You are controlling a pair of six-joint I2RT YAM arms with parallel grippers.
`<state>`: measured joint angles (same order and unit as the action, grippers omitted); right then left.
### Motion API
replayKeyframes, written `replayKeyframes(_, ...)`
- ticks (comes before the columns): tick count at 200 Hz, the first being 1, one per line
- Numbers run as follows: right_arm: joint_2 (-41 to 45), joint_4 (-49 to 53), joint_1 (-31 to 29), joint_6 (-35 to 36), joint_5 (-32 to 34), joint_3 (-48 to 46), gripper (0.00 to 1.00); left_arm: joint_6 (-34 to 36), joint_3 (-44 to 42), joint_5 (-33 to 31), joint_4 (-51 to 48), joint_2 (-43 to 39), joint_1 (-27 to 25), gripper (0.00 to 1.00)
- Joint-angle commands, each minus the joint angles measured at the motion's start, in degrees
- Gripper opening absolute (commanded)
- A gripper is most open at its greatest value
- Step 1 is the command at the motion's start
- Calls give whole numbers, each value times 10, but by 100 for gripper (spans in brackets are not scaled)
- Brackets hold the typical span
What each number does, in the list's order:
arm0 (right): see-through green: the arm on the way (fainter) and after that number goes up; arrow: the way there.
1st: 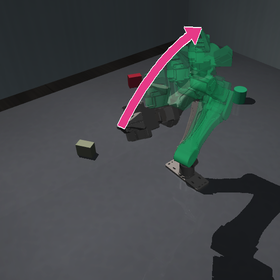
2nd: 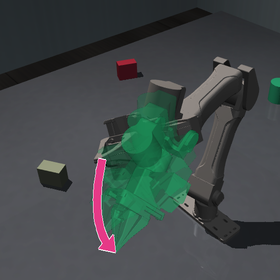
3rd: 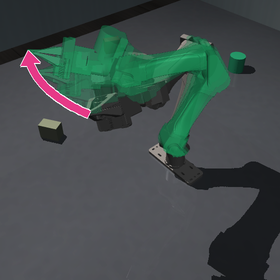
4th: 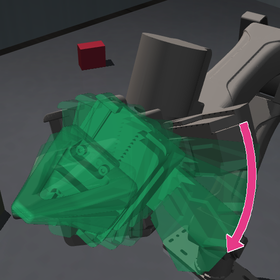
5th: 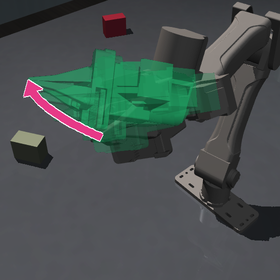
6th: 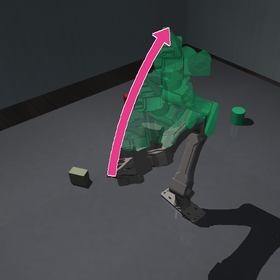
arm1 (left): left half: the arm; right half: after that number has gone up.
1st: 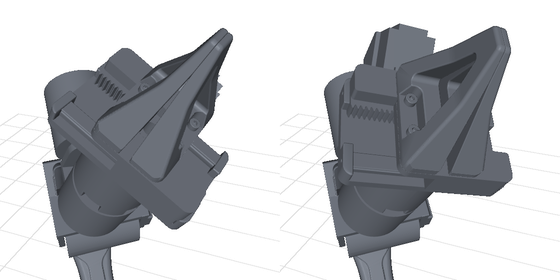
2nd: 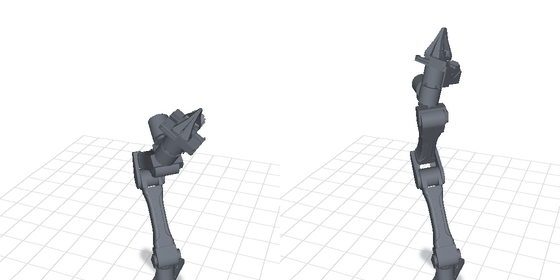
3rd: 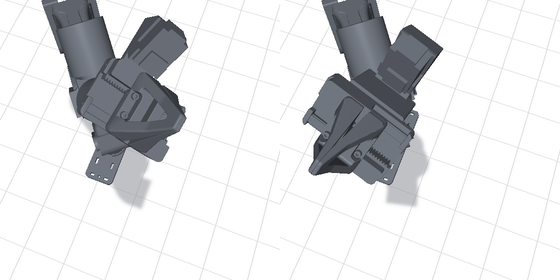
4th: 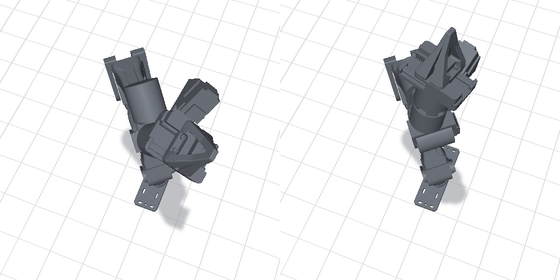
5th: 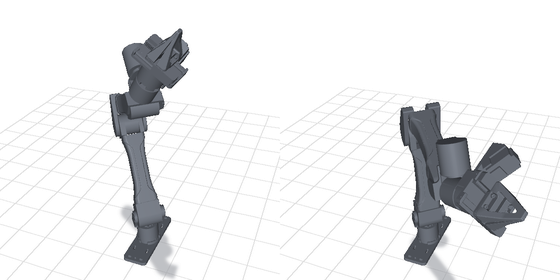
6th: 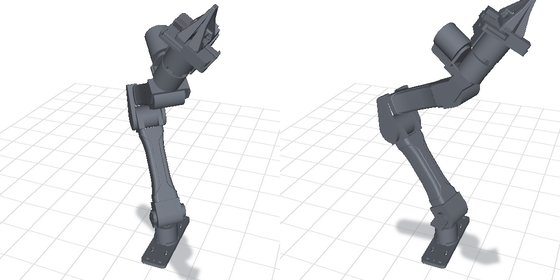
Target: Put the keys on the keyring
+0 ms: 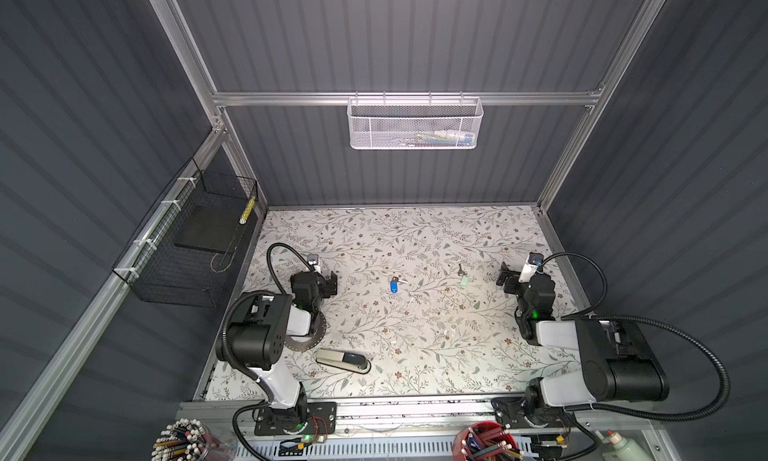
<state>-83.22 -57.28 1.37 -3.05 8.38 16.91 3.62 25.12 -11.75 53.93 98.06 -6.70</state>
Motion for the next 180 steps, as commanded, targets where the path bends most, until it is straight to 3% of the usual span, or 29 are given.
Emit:
replayKeyframes(1,-5,-4,1,-6,8,8,99,-3,9,-2,0,1,3,100)
replayKeyframes(180,-5,1,7,-8,-1,11,99,-9,21,24,-22,3,16,100)
